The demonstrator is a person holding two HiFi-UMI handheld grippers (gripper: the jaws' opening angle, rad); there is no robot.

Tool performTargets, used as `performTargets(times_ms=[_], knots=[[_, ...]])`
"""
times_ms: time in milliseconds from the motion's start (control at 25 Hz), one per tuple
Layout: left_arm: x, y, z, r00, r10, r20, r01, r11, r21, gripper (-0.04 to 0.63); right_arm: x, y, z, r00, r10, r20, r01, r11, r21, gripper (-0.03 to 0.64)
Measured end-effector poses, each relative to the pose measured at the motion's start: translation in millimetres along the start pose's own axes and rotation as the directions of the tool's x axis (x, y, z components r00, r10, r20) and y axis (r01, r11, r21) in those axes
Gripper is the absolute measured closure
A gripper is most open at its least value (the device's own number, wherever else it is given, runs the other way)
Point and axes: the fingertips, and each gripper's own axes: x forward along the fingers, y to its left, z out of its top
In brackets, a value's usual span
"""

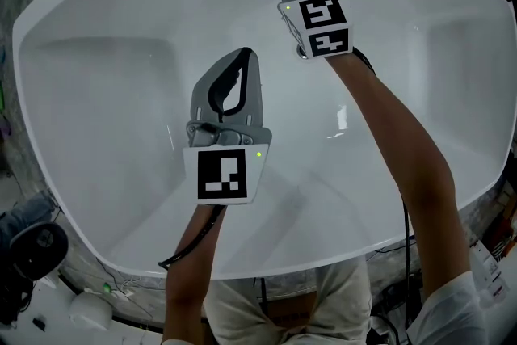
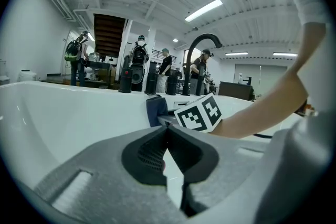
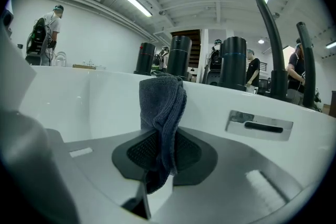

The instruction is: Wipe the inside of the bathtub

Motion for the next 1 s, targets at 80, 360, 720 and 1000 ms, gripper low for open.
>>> performTargets(times_ms=[80, 360, 720, 1000], knots=[[5, -9, -1, 1.000, -0.009, -0.012, 0.009, 1.000, 0.003, 0.595, -6, -10, -4, 1.000, -0.007, -0.006, 0.007, 1.000, 0.008, 0.554], [24, -37, 5, 0.999, -0.045, -0.025, 0.045, 0.999, 0.022, 0.595, -23, -47, -14, 0.999, -0.030, -0.015, 0.030, 1.000, 0.011, 0.552], [57, -67, 5, 0.996, -0.083, -0.045, 0.085, 0.996, 0.038, 0.595, -44, -116, -41, 0.996, -0.083, -0.043, 0.084, 0.996, 0.011, 0.551], [80, -105, 6, 0.989, -0.138, -0.049, 0.140, 0.989, 0.046, 0.595, -68, -170, -58, 0.984, -0.163, -0.069, 0.165, 0.986, 0.017, 0.549]])
